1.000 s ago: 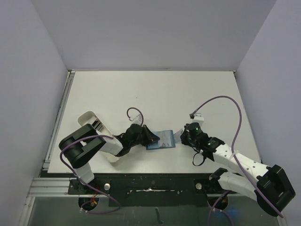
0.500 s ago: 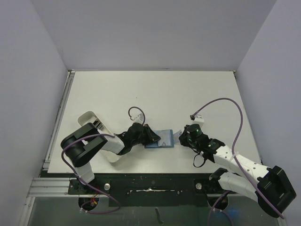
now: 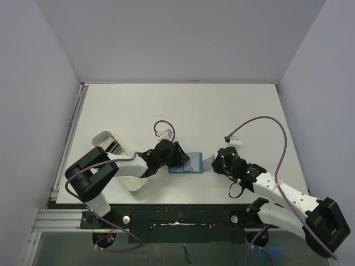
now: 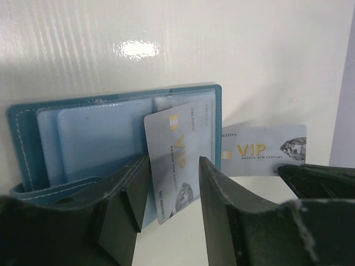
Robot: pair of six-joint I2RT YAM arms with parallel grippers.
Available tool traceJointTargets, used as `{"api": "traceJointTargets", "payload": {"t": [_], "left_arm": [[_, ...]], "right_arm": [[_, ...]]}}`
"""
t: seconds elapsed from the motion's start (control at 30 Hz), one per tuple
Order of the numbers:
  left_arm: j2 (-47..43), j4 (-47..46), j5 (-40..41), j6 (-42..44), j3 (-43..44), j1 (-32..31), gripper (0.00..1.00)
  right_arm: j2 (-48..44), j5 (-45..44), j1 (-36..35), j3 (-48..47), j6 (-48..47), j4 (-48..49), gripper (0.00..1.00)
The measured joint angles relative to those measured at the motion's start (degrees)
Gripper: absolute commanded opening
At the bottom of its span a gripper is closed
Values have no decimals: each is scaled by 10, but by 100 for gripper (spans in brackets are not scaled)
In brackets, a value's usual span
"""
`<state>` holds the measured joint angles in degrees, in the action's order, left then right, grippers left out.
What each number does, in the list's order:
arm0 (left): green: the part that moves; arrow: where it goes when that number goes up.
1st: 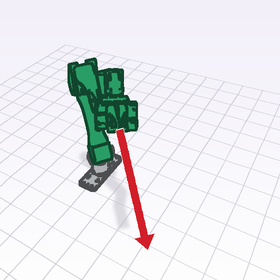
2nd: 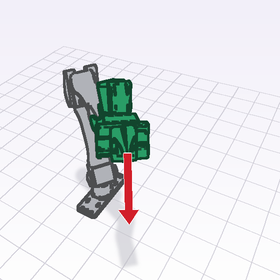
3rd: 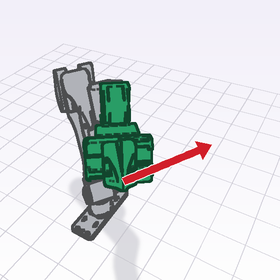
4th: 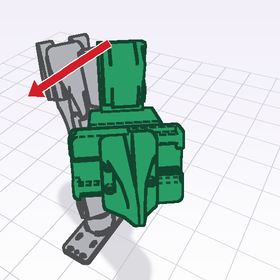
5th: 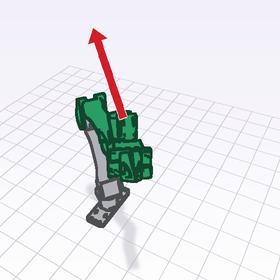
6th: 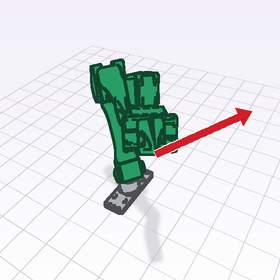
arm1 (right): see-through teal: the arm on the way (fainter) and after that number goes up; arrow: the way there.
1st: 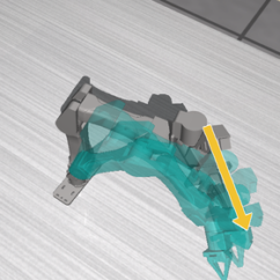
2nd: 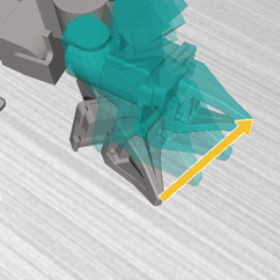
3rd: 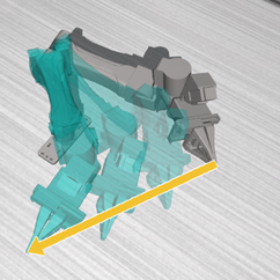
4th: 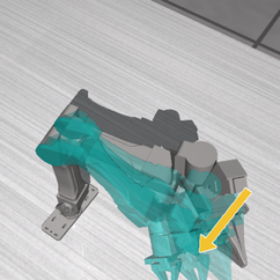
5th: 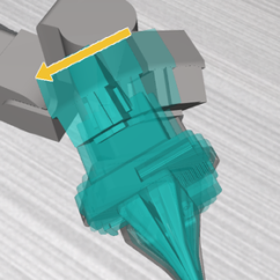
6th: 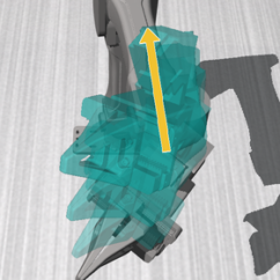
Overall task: Put the credit cards into the card holder
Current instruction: Insert the credit card into the card holder.
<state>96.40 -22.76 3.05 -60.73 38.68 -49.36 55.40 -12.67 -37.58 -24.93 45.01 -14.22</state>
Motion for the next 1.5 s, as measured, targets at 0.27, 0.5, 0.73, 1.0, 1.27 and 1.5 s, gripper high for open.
{"api": "traceJointTargets", "payload": {"t": [0.27,0.5,0.73,1.0,1.27,1.5], "left_arm": [[-4,59,27,30,29,-1,40],[-5,63,29,36,29,-1,40],[1,53,21,33,29,-1,39],[24,24,5,23,36,-8,39],[29,11,-4,18,37,-9,39],[28,12,-3,17,37,-8,39]], "right_arm": [[2,-3,0,-20,-7,-23,0],[21,-4,0,-28,-11,-22,0],[44,-3,0,-33,-13,-8,0],[50,-4,0,-34,-17,-7,0],[52,-20,0,-62,-29,-36,0],[46,-53,0,-105,-56,-86,0]]}}
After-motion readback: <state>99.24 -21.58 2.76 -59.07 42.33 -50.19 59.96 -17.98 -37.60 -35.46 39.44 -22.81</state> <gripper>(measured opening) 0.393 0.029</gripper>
